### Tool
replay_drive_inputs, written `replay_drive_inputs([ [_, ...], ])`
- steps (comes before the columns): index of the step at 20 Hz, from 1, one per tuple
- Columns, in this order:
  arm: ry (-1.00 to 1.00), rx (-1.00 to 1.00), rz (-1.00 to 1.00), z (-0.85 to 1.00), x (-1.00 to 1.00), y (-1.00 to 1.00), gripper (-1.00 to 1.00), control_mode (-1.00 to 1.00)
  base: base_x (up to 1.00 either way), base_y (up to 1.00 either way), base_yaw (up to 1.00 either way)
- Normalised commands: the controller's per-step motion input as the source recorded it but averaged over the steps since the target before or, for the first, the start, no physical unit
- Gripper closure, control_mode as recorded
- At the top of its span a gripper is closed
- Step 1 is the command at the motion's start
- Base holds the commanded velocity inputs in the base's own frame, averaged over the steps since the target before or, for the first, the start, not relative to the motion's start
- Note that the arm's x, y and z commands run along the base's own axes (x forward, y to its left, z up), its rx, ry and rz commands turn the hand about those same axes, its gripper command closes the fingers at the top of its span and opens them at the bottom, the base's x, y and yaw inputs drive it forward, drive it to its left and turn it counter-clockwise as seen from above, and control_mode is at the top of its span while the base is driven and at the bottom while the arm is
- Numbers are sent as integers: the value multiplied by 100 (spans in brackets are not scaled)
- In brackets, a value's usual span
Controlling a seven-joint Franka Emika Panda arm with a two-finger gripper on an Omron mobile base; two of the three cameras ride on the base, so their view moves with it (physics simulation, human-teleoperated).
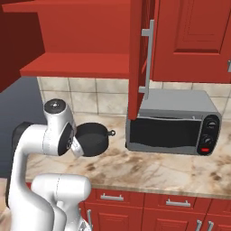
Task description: Pick the kettle from the cabinet and place it on a stove burner. Then pick the pot from the counter and place it on another stove burner. Finally, turn both burners on.
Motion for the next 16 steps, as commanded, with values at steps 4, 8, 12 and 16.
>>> replay_drive_inputs([
  [4,6,0,-2,-19,29,0,-100,-100,0,0,0],
  [8,7,0,-1,-18,33,0,-100,-100,0,0,0],
  [12,10,-2,-2,-19,34,0,-100,-100,0,0,0],
  [16,8,-4,-1,-22,30,0,-100,-100,0,0,0],
])
